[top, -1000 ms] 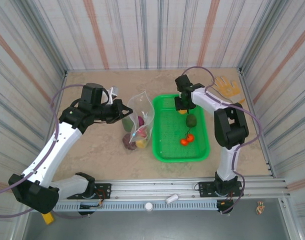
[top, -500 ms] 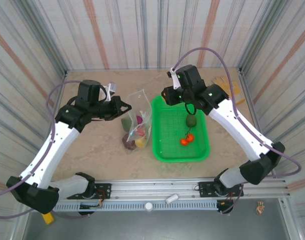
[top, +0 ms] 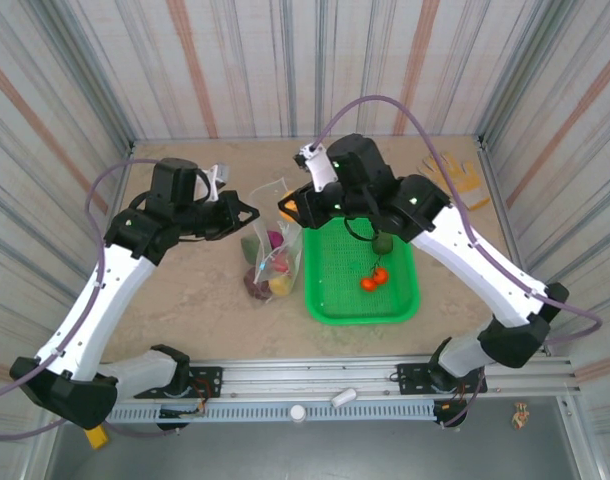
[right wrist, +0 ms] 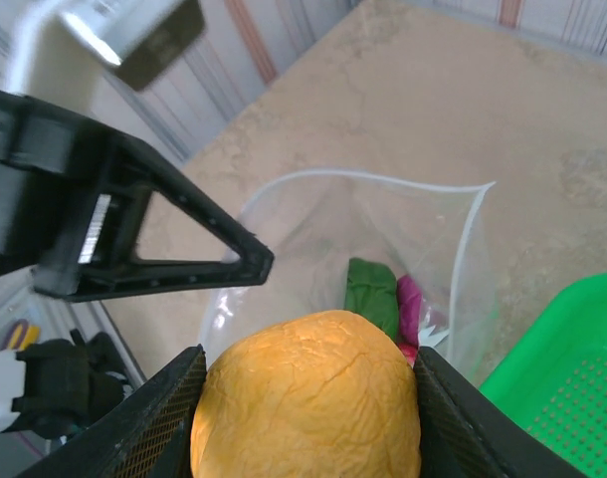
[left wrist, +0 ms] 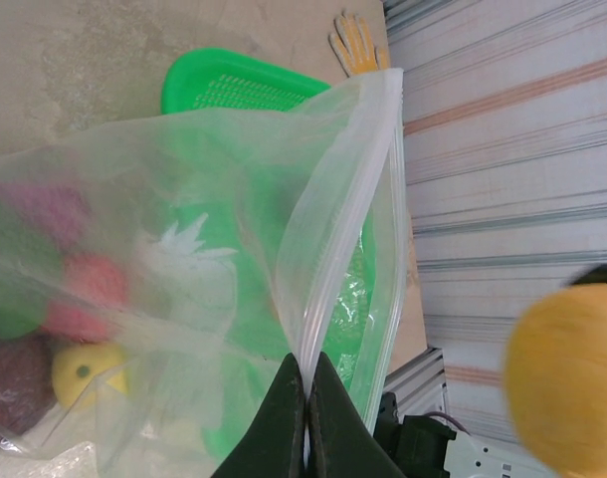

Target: Place the food in the zip-top bag and seal the zipper

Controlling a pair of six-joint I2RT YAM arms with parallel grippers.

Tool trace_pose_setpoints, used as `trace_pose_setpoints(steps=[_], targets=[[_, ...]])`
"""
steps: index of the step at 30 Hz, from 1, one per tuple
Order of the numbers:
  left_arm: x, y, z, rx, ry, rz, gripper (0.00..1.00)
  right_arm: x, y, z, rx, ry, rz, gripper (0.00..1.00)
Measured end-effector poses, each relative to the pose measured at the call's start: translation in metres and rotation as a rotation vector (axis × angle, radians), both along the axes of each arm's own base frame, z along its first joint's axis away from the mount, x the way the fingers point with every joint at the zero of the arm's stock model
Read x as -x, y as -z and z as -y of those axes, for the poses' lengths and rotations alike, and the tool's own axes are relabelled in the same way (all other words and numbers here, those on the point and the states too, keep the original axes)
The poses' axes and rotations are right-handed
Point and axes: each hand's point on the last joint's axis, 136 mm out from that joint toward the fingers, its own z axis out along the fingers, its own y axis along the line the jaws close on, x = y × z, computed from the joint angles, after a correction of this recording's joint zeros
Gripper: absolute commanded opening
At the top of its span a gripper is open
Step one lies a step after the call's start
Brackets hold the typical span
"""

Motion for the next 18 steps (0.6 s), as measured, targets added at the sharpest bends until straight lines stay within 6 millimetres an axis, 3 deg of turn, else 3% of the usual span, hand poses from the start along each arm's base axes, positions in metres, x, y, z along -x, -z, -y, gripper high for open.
trace_pose_setpoints(steps=[6, 13, 18], targets=[[0.001, -0.002, -0.002, -0.006, -0.001, 0.012, 0.00, -0.014, 0.045, -0.020, 0.103, 0.026, -0.057, 0.52], [0.001, -0.003, -0.005, -0.023, -0.010, 0.021, 0.00, -0.034, 0.069, -0.026, 0.219, 0.094, -0.057, 0.59], [-0.001, -0.004, -0.008, -0.038, -0.024, 0.031, 0.00, -0.044, 0.081, -0.026, 0.316, 0.144, -0.029, 0.77]])
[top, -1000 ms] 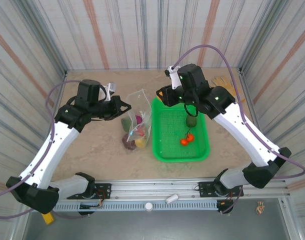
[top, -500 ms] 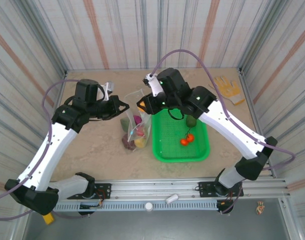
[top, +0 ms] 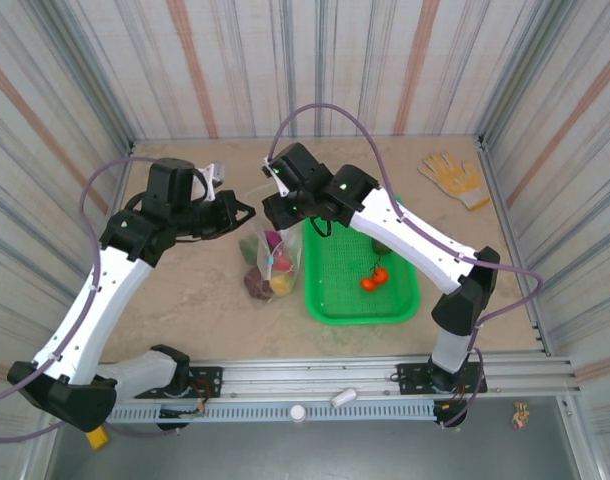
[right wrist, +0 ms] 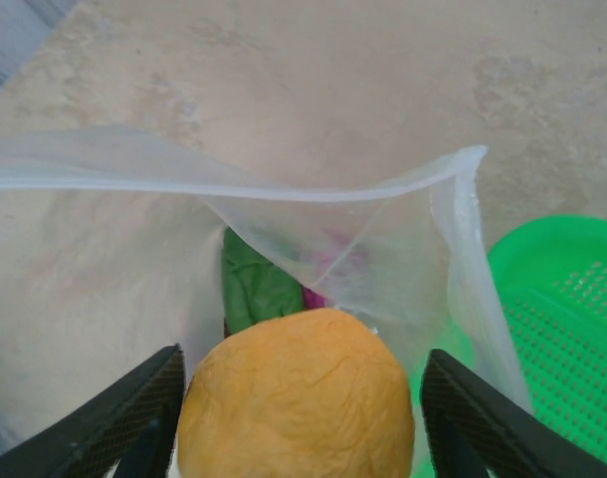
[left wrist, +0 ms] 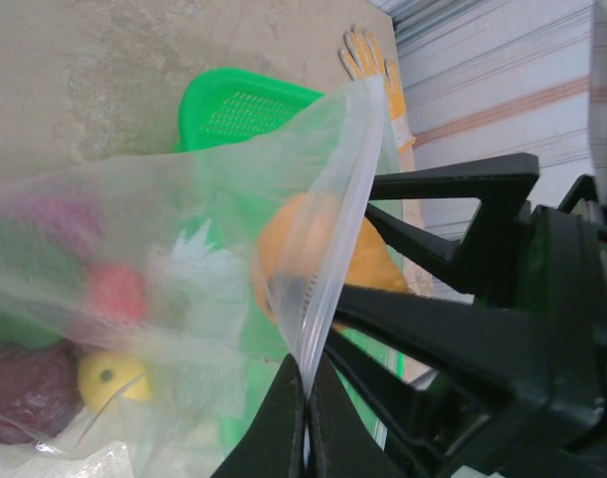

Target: Place the food in the zip-top bag and seal the zipper

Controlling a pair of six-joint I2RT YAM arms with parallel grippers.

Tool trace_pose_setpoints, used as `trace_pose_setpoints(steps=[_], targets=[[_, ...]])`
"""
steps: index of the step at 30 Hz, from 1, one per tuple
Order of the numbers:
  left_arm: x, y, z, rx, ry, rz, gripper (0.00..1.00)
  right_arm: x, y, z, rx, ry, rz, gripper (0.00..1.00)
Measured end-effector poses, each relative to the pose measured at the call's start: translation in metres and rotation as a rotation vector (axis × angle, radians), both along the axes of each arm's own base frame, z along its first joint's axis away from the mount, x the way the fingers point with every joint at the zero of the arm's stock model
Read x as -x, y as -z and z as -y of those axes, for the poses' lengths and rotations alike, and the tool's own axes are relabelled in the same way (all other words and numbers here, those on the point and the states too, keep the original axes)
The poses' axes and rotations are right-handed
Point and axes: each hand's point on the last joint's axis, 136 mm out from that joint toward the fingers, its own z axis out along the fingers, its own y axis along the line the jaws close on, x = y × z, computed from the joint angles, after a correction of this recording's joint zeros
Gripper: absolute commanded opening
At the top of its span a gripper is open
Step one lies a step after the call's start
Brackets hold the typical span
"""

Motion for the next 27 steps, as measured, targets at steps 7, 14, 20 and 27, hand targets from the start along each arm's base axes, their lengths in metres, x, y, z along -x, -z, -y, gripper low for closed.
trace_pose_setpoints(steps=[7, 14, 20, 27], targets=[[-0.003, 0.001, -0.004, -0.015, -0.017, 0.006, 0.00, 0.005, 0.007, 0.006, 0.068, 0.009, 0.013, 0.85], [-0.002, 0.001, -0.005, -0.018, -0.019, 0.005, 0.00, 0.002, 0.001, 0.012, 0.079, 0.019, 0.041, 0.83], [-0.003, -0.001, -0.013, -0.054, -0.055, 0.014, 0.00, 0.006, -0.024, 0.021, 0.025, 0.021, 0.067, 0.81], [0.001, -0.012, -0.035, -0.112, -0.142, 0.066, 0.00, 0.018, -0.065, 0.026, -0.135, 0.003, 0.049, 0.77]])
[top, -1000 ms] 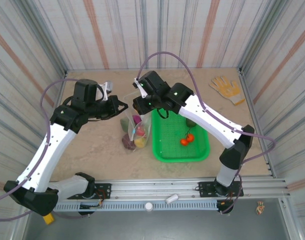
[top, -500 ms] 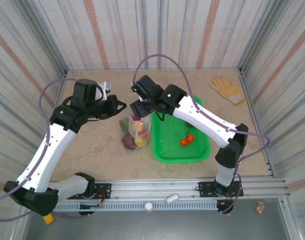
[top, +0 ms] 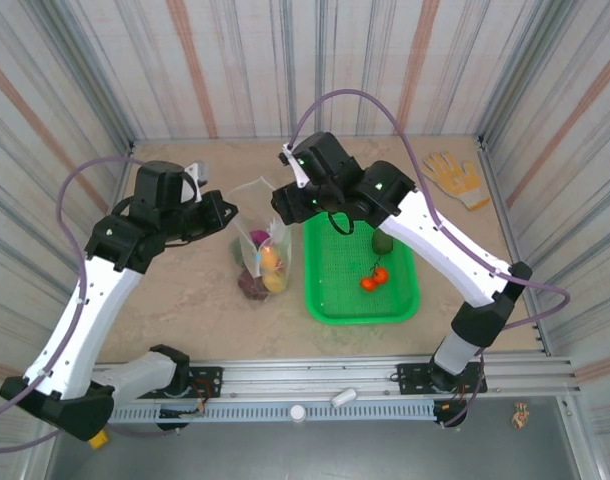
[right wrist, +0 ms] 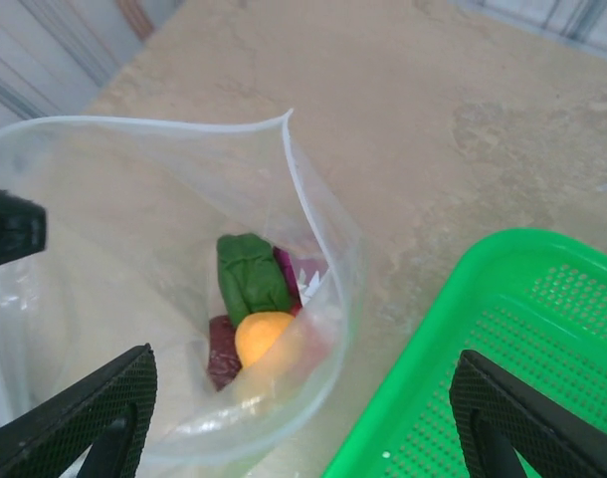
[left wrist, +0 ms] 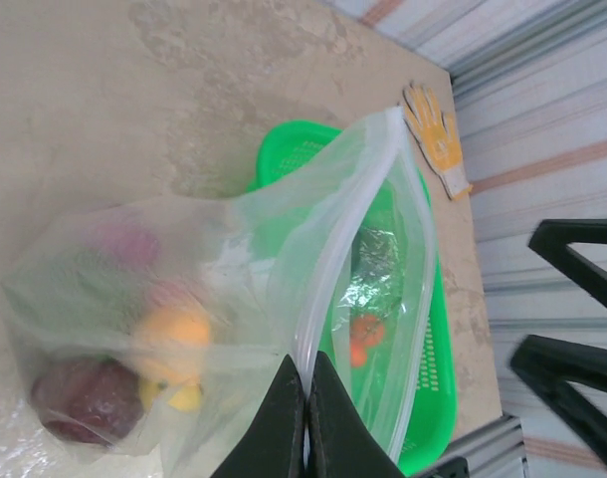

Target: Place the food in the zip-top bag and seal the zipper

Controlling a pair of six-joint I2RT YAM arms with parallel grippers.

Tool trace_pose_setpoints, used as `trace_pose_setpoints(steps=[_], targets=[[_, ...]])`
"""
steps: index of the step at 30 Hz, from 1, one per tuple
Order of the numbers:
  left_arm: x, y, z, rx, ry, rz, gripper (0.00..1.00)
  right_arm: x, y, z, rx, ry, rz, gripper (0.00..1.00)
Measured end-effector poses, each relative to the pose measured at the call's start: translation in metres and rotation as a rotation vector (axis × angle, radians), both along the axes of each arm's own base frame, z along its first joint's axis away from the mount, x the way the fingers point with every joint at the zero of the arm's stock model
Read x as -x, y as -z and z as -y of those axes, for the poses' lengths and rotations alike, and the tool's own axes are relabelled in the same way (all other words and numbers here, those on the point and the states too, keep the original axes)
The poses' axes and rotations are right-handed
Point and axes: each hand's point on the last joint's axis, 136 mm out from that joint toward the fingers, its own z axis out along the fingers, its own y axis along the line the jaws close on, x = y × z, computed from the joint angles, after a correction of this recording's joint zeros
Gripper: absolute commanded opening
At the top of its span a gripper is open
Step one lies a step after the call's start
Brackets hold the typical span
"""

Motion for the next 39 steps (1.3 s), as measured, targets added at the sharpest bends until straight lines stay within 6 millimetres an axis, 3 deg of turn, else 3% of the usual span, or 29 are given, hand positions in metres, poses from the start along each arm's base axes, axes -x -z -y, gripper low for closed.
trace_pose_setpoints(steps=[5, 8, 12, 18, 21, 33, 39], targets=[[0.003, -0.014, -0.008, -0.007, -0.027, 0.046, 0.00, -0.005, -0.013, 0.016, -0.061, 0.037, -0.027, 0.75], [0.004, -0.014, -0.006, 0.000, -0.019, 0.045, 0.00, -0.015, 0.001, 0.042, -0.046, 0.118, -0.039, 0.76], [0.004, -0.007, 0.001, 0.024, 0.011, 0.026, 0.00, -0.021, 0.057, 0.093, 0.042, 0.265, -0.116, 0.76], [0.002, -0.003, 0.016, 0.101, 0.063, 0.011, 0.00, -0.023, 0.169, 0.180, 0.241, 0.530, -0.298, 0.80], [0.002, -0.008, 0.023, 0.138, 0.087, 0.023, 0.00, -0.021, 0.198, 0.202, 0.326, 0.600, -0.338, 0.81], [0.002, -0.010, 0.034, 0.217, 0.122, 0.014, 0.00, -0.065, 0.261, 0.210, 0.458, 0.671, -0.379, 0.79], [0.002, -0.011, 0.034, 0.218, 0.122, 0.016, 0.00, -0.069, 0.285, 0.212, 0.498, 0.665, -0.413, 0.79]])
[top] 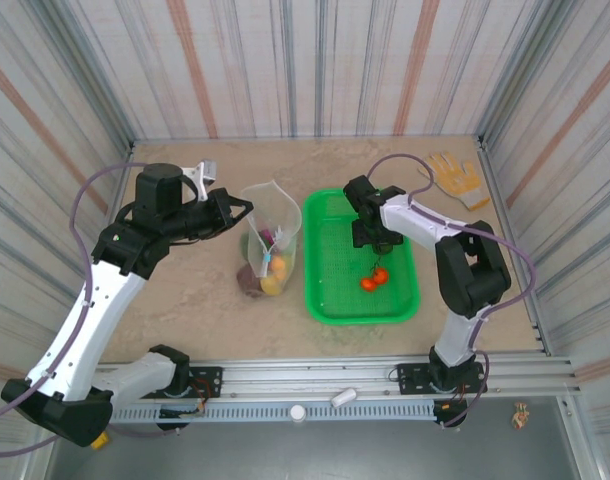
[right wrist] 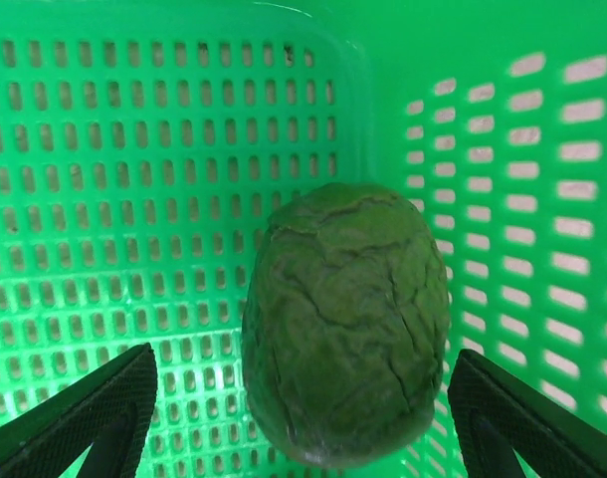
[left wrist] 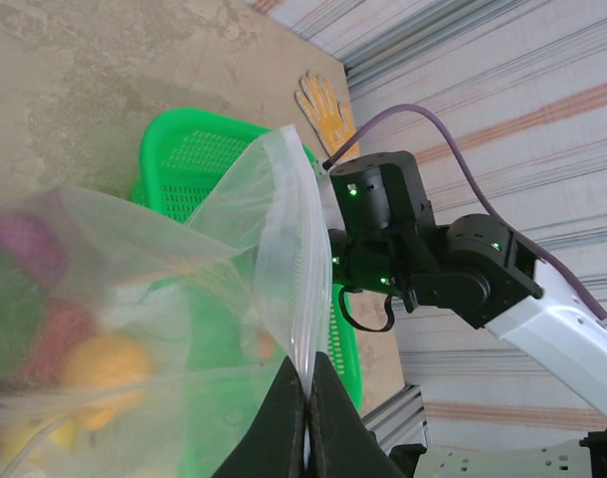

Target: Place the food in the zip-top bag and seal the zipper

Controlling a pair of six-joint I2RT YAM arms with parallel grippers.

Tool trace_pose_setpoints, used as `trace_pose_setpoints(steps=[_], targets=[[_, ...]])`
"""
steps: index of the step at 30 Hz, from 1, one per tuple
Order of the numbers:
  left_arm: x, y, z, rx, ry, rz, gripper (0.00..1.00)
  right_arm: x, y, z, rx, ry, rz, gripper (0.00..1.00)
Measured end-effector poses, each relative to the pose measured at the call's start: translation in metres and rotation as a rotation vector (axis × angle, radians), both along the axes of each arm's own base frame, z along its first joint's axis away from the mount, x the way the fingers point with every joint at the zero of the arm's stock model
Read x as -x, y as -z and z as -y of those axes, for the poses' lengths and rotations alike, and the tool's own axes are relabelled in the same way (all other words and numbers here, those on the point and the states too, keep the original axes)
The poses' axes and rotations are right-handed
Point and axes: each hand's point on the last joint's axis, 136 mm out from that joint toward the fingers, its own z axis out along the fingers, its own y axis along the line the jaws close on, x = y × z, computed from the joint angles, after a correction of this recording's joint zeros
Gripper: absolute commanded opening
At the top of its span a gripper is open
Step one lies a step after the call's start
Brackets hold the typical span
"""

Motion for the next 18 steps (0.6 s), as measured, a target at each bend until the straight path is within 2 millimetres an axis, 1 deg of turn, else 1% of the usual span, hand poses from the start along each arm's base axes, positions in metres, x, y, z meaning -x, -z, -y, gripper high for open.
trace_pose_setpoints(steps=[4, 7, 10, 14, 18], targets=[[0.000, 0.000, 0.000, -0.001, 0.000, -0.001, 0.00, -0.005, 0.012, 0.003, 0.015, 0.004, -0.021, 0.77], [-0.001, 0.002, 0.001, -0.002, 0.001, -0.005, 0.00, -0.012, 0.018, 0.004, 0.018, 0.001, -0.030, 0.74], [-0.003, 0.004, 0.001, -0.005, 0.001, -0.012, 0.00, -0.017, 0.020, 0.004, 0.014, 0.001, -0.029, 0.67], [-0.003, 0.005, 0.001, -0.007, 0.000, -0.015, 0.00, -0.020, 0.019, 0.002, 0.000, -0.009, -0.027, 0.53], [-0.003, 0.005, 0.001, -0.007, 0.000, -0.015, 0.00, -0.021, 0.019, 0.000, -0.009, -0.015, -0.028, 0.52]])
